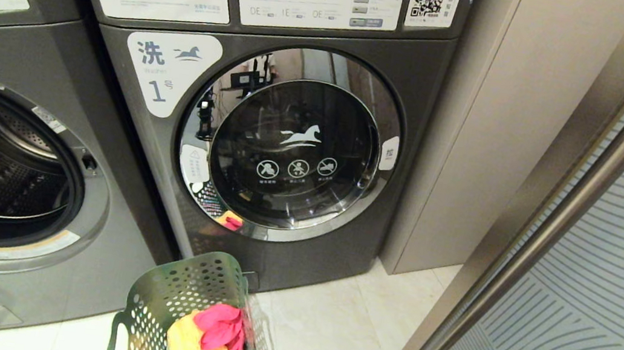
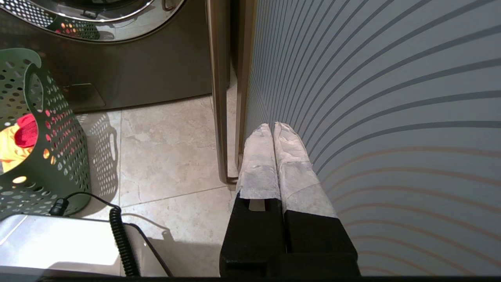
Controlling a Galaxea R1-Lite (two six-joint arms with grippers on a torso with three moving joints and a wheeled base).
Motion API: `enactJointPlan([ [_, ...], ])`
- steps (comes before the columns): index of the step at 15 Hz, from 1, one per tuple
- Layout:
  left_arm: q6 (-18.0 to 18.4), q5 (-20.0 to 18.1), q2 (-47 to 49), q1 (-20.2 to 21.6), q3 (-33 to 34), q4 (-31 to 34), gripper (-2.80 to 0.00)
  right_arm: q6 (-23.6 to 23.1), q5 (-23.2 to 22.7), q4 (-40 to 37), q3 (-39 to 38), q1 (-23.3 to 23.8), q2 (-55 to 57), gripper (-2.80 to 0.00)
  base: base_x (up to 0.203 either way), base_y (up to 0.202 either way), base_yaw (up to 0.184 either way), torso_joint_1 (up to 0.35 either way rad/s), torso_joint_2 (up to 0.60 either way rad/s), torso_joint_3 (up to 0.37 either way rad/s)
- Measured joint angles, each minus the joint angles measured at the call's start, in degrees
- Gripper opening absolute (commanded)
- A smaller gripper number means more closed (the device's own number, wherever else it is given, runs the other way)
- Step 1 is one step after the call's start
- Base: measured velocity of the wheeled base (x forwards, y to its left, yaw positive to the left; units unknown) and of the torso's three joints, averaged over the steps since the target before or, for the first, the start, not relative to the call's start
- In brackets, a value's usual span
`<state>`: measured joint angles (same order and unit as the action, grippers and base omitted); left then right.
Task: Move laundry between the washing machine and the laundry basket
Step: Pick a cloth and place it into the basket
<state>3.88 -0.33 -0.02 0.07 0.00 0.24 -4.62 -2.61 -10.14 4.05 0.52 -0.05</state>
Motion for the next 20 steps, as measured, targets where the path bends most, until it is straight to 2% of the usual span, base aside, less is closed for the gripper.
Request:
enactJointPlan([
  [11, 0.22, -0.01, 0.0, 0.0, 0.0, -0.09, -2.8, -0.06, 0.0, 0.0, 0.0, 0.0, 0.0, -2.8, 0.0, 0.0, 0.0, 0.001, 0.0, 0.156],
  [20, 0.6, -0.2, 0.0, 0.0, 0.0, 0.13, -2.8, -0.65, 0.0, 0.0, 0.0, 0.0, 0.0, -2.8, 0.0, 0.0, 0.0, 0.001, 0.0, 0.011],
])
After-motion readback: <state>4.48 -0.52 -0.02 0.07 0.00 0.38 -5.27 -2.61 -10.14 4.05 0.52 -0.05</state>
